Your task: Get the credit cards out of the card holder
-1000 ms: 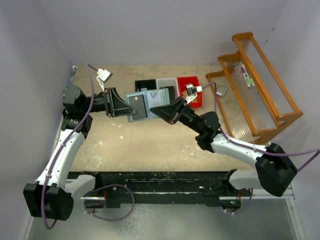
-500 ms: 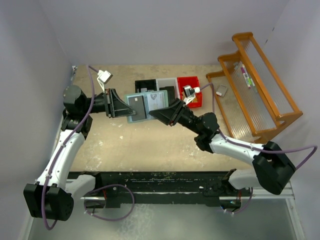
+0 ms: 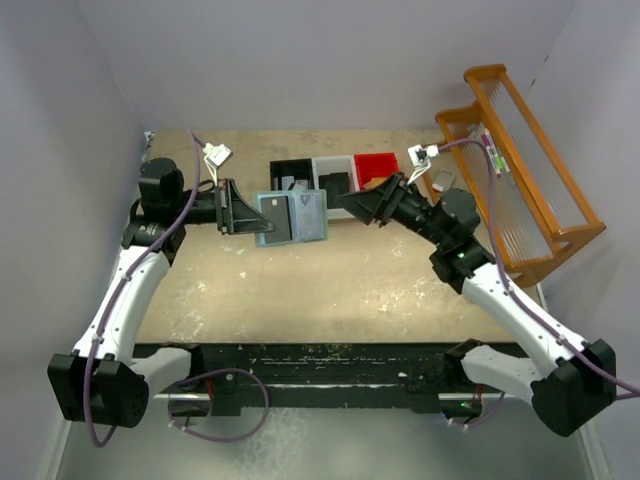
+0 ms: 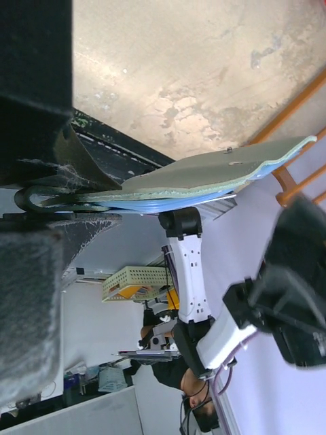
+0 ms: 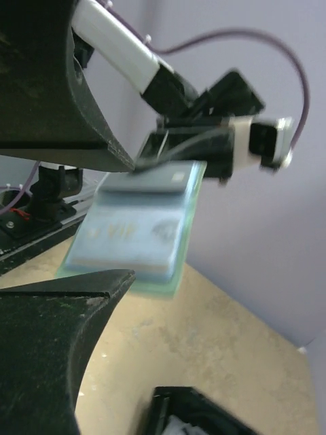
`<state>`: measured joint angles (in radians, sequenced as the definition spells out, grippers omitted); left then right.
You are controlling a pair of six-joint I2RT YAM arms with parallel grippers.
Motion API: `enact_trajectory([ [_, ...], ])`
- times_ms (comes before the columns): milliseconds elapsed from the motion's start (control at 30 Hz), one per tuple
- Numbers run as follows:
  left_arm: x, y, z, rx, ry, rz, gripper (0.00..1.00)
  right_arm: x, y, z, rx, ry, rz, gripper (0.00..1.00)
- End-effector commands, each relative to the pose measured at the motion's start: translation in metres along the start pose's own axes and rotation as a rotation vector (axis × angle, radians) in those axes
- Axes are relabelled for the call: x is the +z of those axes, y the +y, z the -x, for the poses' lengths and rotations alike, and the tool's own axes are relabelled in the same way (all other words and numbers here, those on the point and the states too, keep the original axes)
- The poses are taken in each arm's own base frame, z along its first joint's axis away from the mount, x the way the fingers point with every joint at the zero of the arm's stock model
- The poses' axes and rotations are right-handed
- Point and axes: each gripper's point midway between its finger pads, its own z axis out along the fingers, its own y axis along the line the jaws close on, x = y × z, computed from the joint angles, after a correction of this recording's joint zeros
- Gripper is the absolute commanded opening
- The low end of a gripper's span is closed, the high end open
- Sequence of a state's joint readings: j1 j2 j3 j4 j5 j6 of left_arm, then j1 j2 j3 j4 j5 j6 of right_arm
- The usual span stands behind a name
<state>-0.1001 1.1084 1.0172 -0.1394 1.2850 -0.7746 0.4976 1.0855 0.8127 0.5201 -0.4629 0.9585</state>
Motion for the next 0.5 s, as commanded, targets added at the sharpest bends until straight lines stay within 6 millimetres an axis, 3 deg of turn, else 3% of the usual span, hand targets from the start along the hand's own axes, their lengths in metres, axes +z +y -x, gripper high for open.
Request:
enact_trajectory([
  [0,-0.002,0.001,0.004,0.075,0.002,0.019,0.00,0.000,0.041,0.014,-0.107,0.030,0.095,0.60],
  [167,-0.002,-0.003,0.002,0.081,0.020,-0.007,0.00,0.012,0.070,-0.017,-0.052,0.163,0.274,0.58],
  [400,-0.003,-0.010,0.000,0.075,0.061,-0.063,0.00,0.031,0.084,-0.062,0.006,0.352,0.413,0.56],
  [467,-0.003,-0.012,0.000,0.071,0.071,-0.075,0.00,0.036,0.091,-0.059,-0.004,0.352,0.432,0.55],
])
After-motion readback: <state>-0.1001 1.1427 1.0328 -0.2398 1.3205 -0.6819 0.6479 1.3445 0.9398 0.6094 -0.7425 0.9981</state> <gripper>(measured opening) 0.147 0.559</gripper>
